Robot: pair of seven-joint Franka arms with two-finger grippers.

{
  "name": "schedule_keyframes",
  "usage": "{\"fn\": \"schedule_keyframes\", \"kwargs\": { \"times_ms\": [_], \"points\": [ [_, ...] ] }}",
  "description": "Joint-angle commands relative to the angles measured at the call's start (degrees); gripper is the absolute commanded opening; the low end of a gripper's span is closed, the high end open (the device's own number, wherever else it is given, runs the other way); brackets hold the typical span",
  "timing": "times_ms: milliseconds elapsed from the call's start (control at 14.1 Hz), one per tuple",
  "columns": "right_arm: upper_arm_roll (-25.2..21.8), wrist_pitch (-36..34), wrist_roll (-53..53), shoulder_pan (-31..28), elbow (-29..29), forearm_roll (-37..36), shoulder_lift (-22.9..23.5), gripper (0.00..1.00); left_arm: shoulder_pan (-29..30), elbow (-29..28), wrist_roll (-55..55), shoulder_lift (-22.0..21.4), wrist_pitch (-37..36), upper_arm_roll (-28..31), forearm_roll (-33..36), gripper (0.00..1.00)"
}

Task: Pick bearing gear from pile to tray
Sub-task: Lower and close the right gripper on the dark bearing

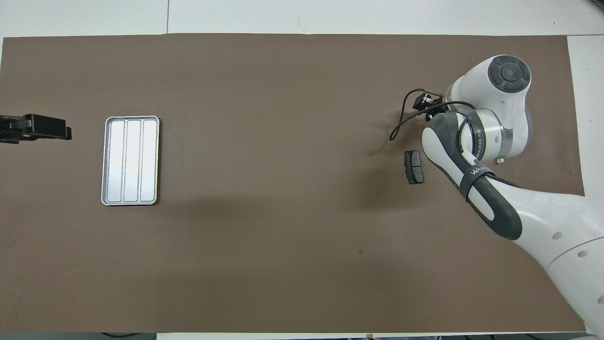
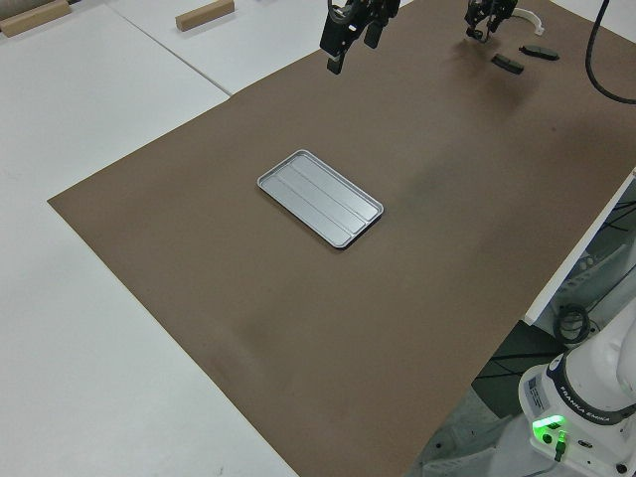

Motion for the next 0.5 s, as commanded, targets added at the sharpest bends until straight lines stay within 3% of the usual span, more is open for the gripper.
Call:
{"fn": "schedule_keyframes", "kwargs": {
  "times_ms": [0,425],
  "points": [
    [0.64,1.0,1.13,-0.69,1.08,0.18,0.91,0.92,0.22,-2.84,0.08,-2.04,1.78,0.08,-0.14,1.0],
    [0.72,0.83,2.18,-1.48,1.7,0.44,1.35,0.87,-0.3,-4.16,-0.45,-2.57,2.57,0.08,-0.14,1.0]
  ]
}}
